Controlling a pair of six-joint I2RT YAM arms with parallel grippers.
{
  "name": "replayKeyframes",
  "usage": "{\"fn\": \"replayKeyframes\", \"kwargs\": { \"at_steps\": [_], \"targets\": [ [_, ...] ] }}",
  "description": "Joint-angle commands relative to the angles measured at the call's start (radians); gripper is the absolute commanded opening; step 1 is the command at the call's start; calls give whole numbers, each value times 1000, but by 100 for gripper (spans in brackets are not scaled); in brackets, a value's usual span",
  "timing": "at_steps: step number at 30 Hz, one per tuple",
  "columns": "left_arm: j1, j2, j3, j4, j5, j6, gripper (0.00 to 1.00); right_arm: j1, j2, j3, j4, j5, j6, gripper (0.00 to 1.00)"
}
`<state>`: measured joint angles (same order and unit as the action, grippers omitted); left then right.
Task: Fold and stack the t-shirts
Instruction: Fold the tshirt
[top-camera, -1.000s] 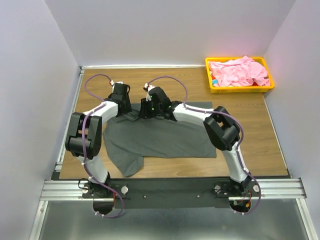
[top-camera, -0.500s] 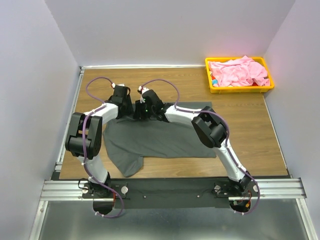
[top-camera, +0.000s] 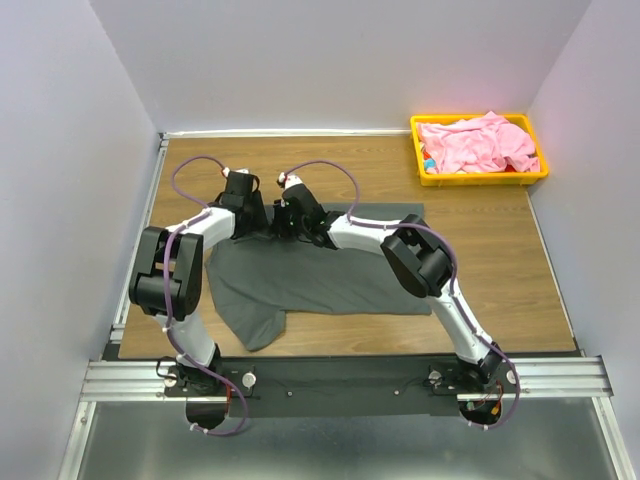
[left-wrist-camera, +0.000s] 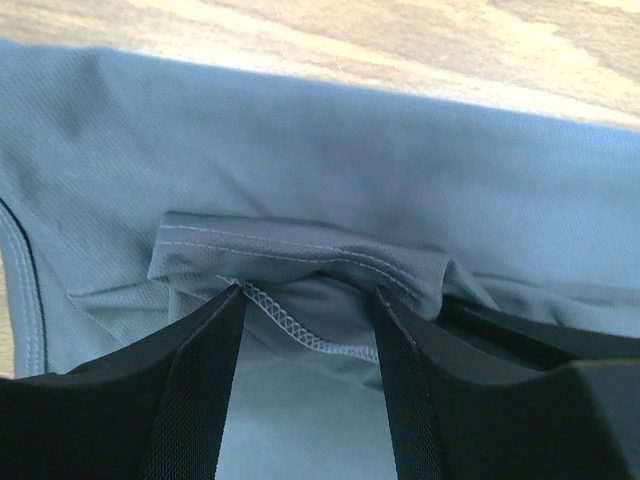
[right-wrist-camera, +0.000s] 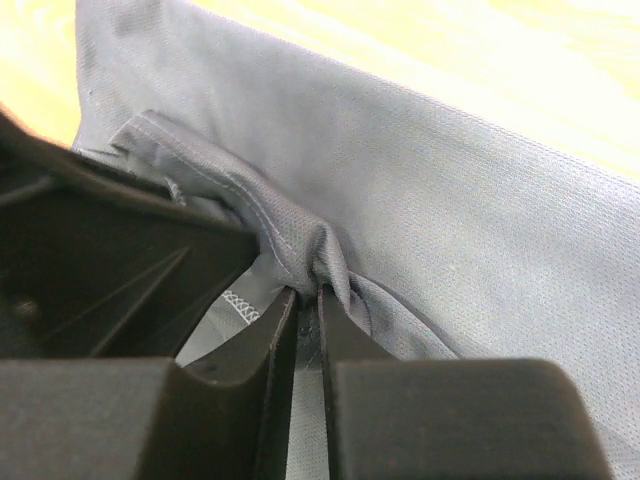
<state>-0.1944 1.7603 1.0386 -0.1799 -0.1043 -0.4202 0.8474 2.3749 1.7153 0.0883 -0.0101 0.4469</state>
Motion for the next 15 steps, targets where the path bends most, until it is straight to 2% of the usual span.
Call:
{"fn": "replayKeyframes", "kwargs": {
  "at_steps": [1, 6, 15],
  "targets": [
    [24, -61, -28, 16, 55, -28, 62, 19, 30, -48, -59, 136, -16, 16],
    [47, -99, -63, 22, 97, -45, 62, 28, 37, -60, -62, 157, -25, 2],
    [85, -234, -138, 22, 84, -61, 62, 30, -97, -91, -62, 73, -68, 1]
  ]
}}
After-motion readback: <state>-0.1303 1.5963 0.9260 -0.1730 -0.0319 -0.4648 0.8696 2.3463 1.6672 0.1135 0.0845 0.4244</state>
